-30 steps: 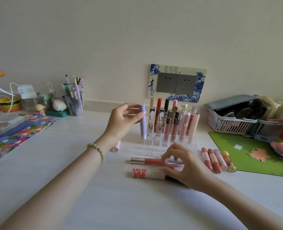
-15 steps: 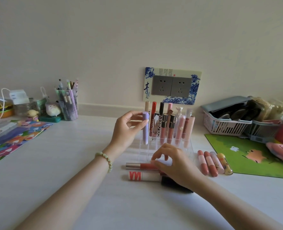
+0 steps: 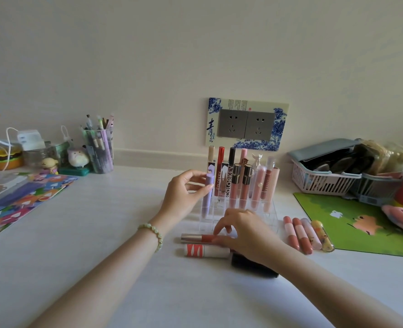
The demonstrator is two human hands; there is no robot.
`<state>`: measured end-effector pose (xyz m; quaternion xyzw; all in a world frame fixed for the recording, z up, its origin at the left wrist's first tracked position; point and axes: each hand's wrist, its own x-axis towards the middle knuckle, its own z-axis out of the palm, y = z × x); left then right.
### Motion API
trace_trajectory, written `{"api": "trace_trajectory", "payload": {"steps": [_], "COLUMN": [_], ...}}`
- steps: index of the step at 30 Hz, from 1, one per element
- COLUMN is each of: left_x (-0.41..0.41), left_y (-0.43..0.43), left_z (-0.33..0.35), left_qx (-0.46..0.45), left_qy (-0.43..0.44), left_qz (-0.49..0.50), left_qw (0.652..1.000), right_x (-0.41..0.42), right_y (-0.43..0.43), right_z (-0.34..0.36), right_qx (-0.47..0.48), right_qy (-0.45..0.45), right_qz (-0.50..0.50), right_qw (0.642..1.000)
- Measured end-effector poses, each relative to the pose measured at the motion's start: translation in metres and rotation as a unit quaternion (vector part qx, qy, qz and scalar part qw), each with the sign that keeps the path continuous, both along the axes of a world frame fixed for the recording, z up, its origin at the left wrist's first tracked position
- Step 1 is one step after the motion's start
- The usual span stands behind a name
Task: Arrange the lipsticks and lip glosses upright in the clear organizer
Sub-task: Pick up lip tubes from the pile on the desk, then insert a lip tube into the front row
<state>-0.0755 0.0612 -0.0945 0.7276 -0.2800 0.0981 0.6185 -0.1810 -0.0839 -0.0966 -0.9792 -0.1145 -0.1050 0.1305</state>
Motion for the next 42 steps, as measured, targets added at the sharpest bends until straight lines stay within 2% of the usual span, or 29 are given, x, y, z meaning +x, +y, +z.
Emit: {"api": "trace_trajectory", "payload": {"steps": [8, 17, 20, 22, 24, 27, 30, 33, 35, 42], "left_x": [0.001, 0.0, -0.005, -0.012, -0.019, -0.029, -0.035, -0.043, -0.047, -0.049], "left_y": [0.004, 0.013, 0.019, 0.022, 0.023, 0.021, 0.016, 0.013, 0.013, 0.004], "left_z": [-0.003, -0.002, 0.008, 0.016, 0.024, 0.027, 0.026, 0.027, 0.027, 0.019], "left_qx": [0.016, 0.017, -0.029, -0.065, -0.08, -0.038, 0.019, 0.001, -0.016, 0.0], "left_qy": [-0.009, 0.001, -0.013, -0.023, -0.015, 0.022, 0.041, 0.06, 0.068, 0.031], "left_qz": [0.008, 0.03, 0.053, 0.056, 0.026, -0.058, -0.092, -0.121, -0.127, -0.062], "left_qw": [1.0, 0.999, 0.998, 0.996, 0.996, 0.997, 0.995, 0.991, 0.99, 0.998], "right_x": [0.004, 0.006, 0.006, 0.007, 0.005, -0.003, -0.008, -0.011, -0.012, -0.002], "right_y": [0.005, 0.006, 0.007, 0.004, -0.002, -0.007, -0.01, -0.01, -0.01, -0.016], "right_z": [0.008, 0.011, 0.01, 0.012, 0.016, 0.023, 0.026, 0.025, 0.025, 0.046], "right_qx": [-0.061, -0.076, 0.005, 0.097, 0.199, 0.342, 0.416, 0.458, 0.453, 0.445], "right_qy": [0.021, 0.024, -0.019, -0.04, -0.021, 0.026, 0.063, 0.089, 0.085, -0.055], "right_qz": [0.008, 0.038, 0.052, 0.047, 0.038, 0.033, 0.021, 0.024, 0.024, -0.011], "right_qw": [0.998, 0.996, 0.998, 0.993, 0.979, 0.939, 0.907, 0.884, 0.887, 0.894]}}
